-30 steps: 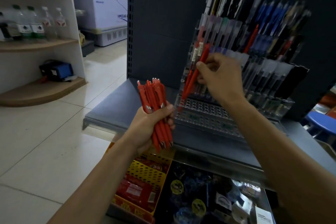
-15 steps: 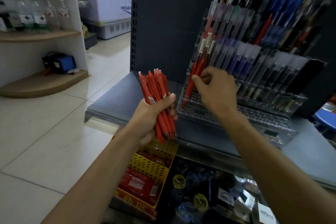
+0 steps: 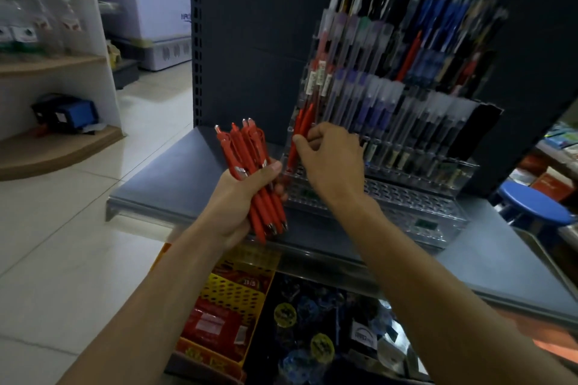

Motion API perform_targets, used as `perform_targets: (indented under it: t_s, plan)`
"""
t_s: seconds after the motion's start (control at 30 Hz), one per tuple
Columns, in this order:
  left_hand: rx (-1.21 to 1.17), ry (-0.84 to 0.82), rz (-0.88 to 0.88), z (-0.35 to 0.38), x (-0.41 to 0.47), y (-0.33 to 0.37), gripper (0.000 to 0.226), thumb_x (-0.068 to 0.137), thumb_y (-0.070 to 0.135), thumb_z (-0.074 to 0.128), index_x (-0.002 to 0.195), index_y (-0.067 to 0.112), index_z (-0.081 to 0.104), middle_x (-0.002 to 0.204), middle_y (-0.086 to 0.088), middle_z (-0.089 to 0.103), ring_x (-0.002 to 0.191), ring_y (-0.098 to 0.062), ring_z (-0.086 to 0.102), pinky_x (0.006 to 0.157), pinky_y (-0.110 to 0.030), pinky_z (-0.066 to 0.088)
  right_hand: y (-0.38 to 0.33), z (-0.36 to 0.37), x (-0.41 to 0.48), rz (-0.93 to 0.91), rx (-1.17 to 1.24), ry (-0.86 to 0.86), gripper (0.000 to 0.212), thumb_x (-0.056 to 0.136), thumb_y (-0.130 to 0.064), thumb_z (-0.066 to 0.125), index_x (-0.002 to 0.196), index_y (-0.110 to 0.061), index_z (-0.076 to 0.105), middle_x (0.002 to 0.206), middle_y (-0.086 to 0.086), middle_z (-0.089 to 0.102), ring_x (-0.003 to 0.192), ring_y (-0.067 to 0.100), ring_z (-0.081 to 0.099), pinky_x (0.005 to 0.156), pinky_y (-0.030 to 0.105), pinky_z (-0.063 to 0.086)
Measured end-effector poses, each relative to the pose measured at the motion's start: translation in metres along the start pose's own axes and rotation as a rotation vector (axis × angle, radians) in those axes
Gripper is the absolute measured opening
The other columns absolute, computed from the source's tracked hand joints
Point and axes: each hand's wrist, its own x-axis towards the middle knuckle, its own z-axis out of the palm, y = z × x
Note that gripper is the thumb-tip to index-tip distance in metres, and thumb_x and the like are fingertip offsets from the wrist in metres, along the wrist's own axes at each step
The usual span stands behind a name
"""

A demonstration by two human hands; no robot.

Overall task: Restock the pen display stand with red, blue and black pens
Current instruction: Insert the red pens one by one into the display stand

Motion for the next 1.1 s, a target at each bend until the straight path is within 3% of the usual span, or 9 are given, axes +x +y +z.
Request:
perform_targets:
  t_s: [0.3,0.5,0.57,0.7,0.83,0.93,1.1]
  plan:
    - [-0.025,0.006,-0.015,0.002,0.007,-0.003,0.025,0.072,0.018,0.068,0.095,0.011,0.059,0.064,-0.002,0.06,0.061,-0.015,0.061,0.063,-0.027,0.055,-0.002,0.006,-0.006,0.013,-0.161,-0.036,0.024,0.091,-0.044,0.061,0.099,-0.022,0.067,0.095,0.002,0.071,0.092,0.026,0.066,0.082,0.043,0.054]
    - [-0.082,0.052,-0.037,0.002,0.004,-0.001,0.025,0.073,0.016,0.068,0.096,0.011,0.061,0.067,-0.003,0.062,0.064,-0.015,0.062,0.061,-0.026,0.056,0.004,0.005,-0.01,0.07,-0.042,-0.128,0.017,0.091,-0.036,0.063,0.102,-0.023,0.065,0.095,-0.004,0.07,0.092,0.019,0.066,0.083,0.041,0.055]
    - [-0.122,0.061,-0.05,0.004,0.003,0.0,0.017,0.08,0.009,0.064,0.097,0.011,0.061,0.067,-0.001,0.063,0.063,-0.013,0.063,0.063,-0.026,0.057,0.007,0.0,-0.013,0.097,0.057,-0.161,0.019,0.092,-0.029,0.063,0.108,-0.021,0.067,0.095,-0.008,0.067,0.091,0.012,0.064,0.086,0.034,0.054]
    - [-0.169,0.054,-0.055,0.006,-0.003,0.004,0.013,0.088,0.002,0.055,0.098,0.01,0.059,0.072,0.0,0.066,0.065,-0.01,0.064,0.067,-0.026,0.058,0.011,-0.007,-0.03,0.059,0.25,-0.176,0.026,0.094,-0.028,0.061,0.118,-0.018,0.063,0.093,-0.015,0.06,0.084,-0.003,0.057,0.074,0.011,0.045]
    - [-0.245,0.011,-0.05,0.007,-0.01,0.007,0.017,0.082,0.003,0.057,0.099,0.007,0.057,0.087,-0.008,0.074,0.083,-0.019,0.072,0.07,-0.028,0.058,0.007,-0.011,-0.047,-0.043,0.361,-0.11,0.007,0.095,-0.024,0.059,0.098,-0.019,0.063,0.087,-0.009,0.068,0.08,0.001,0.064,0.072,0.017,0.052]
    - [-0.264,0.018,-0.015,0.007,-0.015,0.009,0.012,0.091,-0.001,0.05,0.098,0.007,0.055,0.092,-0.011,0.075,0.09,-0.024,0.073,0.077,-0.033,0.059,0.003,-0.014,-0.054,-0.078,0.462,-0.168,0.01,0.095,-0.026,0.06,0.091,-0.016,0.063,0.079,-0.003,0.073,0.072,0.005,0.07,0.07,0.025,0.057]
    - [-0.262,0.068,0.004,0.003,-0.017,0.01,0.011,0.091,0.001,0.051,0.095,0.01,0.055,0.099,-0.011,0.074,0.096,-0.025,0.071,0.089,-0.042,0.056,0.003,-0.01,-0.065,-0.176,0.276,-0.267,0.015,0.088,-0.037,0.067,0.083,-0.024,0.062,0.078,-0.01,0.066,0.069,0.001,0.06,0.061,0.015,0.047]
